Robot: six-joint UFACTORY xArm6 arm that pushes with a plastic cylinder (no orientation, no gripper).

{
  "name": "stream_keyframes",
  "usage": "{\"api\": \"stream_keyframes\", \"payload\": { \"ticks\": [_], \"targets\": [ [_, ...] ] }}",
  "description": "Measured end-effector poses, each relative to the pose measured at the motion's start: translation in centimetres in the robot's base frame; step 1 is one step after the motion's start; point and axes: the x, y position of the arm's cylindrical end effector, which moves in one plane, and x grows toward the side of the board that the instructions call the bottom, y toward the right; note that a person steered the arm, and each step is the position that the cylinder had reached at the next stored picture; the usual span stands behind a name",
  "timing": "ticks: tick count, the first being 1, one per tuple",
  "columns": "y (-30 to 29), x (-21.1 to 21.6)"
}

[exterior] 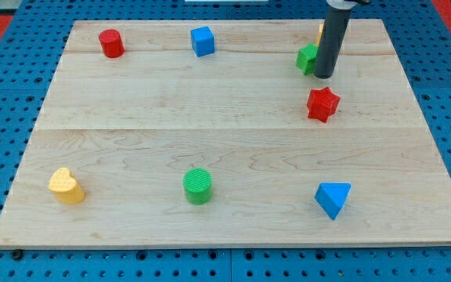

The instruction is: Place the green star right to the left center

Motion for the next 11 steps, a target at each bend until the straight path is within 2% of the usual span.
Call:
{"api": "stream_keyframes", "payload": {
  "ticks": [3, 4, 6, 7, 8, 10, 11],
  "targets": [
    [0.0, 0.0],
    [4.0, -0.2],
    [4.2, -2.8],
    [1.4, -4.2],
    [-6.8, -4.3],
    [-25.3, -1.3],
    [-27.6, 2.2]
  ]
}}
